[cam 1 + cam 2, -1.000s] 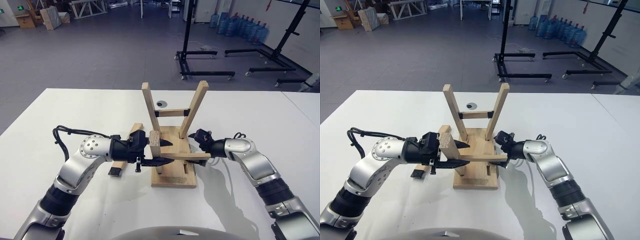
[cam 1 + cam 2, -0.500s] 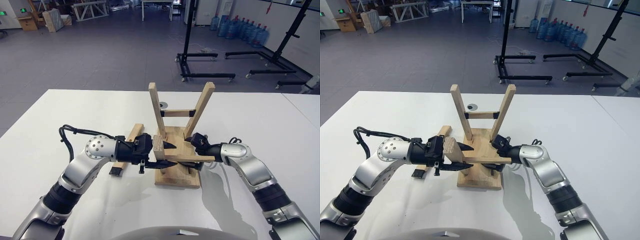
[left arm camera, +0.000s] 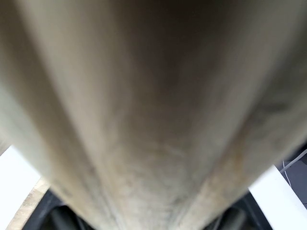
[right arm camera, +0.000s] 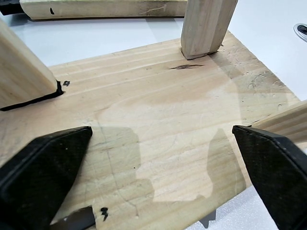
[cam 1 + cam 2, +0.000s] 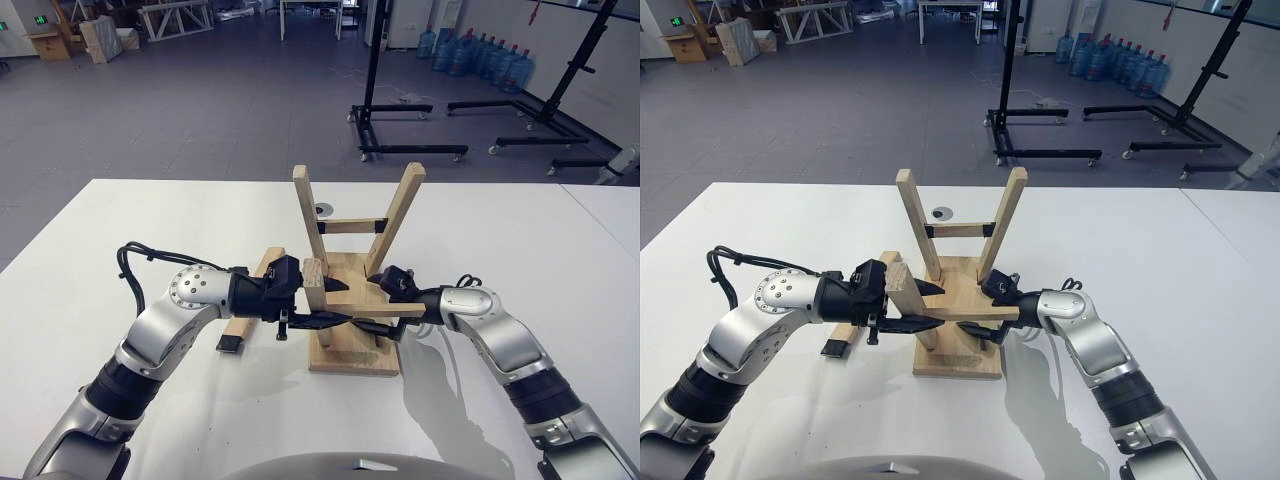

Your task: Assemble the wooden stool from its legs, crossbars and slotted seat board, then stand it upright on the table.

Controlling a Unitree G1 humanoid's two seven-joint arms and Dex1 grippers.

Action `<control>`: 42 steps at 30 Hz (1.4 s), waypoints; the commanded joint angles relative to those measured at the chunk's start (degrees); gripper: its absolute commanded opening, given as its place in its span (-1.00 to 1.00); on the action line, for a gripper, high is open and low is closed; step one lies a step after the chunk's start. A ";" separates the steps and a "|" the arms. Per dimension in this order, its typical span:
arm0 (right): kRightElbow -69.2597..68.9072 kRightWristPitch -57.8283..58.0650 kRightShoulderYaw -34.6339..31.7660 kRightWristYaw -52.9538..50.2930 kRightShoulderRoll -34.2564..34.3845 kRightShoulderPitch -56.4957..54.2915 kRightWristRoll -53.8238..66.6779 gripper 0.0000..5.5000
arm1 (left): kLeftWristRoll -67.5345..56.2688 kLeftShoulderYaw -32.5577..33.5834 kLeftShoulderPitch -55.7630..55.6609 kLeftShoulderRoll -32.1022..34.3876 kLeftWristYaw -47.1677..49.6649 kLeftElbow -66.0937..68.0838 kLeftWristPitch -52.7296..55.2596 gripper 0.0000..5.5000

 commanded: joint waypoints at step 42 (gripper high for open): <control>-1.16 0.72 -4.57 -8.44 2.61 6.23 1.95 0.96 | 4.02 27.11 15.05 -14.40 43.89 -11.26 52.25 0.96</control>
